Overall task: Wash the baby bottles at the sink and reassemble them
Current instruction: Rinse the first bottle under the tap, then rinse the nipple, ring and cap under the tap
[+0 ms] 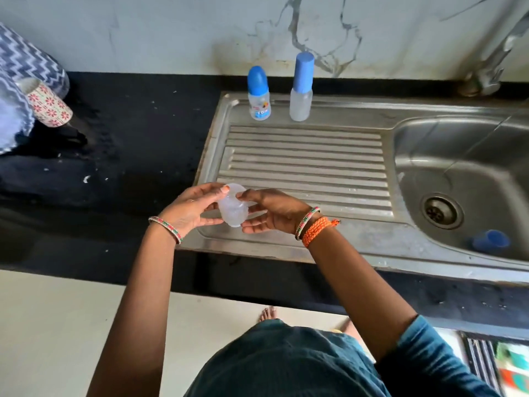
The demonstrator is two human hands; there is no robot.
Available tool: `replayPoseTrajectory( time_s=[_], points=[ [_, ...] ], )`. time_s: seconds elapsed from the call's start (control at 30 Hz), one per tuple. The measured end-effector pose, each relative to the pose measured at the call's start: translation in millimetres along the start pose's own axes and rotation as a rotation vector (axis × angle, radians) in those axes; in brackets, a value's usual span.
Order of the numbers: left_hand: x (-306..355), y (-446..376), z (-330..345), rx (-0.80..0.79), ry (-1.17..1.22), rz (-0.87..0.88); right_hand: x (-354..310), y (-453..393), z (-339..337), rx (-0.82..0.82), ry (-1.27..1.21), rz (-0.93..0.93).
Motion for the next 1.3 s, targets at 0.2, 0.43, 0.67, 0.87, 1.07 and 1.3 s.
replayPoseTrajectory(
  time_s=[0.2,0.43,0.67,0.87,1.07,1.3],
  points=[
    [-11.1,5.1,-18.0,0.022,0.021,0.022,-0.8,-12.6,19.0,0.024,0.061,-0.007],
    [-13.0,8.8,-29.4,0.046,0.003,-0.012,1.9,-14.4,25.9,0.039,0.169,0.008],
    [49.0,22.0,-36.2,0.456,-0.045,0.298,-45.8,27.8,-13.5,0.267,0.349,-0.252],
    [120.9,-5.8,106.4,0.273,-0.104,0.649,-72.0,81.7,-102.8,0.47,0.143,-0.401],
    [124.4,-91.5,285.2,-0.12,-0.187,0.394,-55.2,109.2,-256.7,0.694,0.192,-0.296],
    [125.8,-178.5,391.3,-0.014,-0.198,0.185,-16.3,40.1,-400.3,0.587,1.179,-0.167]
  ],
)
Point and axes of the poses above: each hand's wrist, its own y-axis away from the middle knuckle, its own z-axis out of the palm, x = y × z, the point moved 2 cm from there along -y, towards the middle knuckle, and after that the axes turned 8 degrees about -y, right-handed, at the moved point
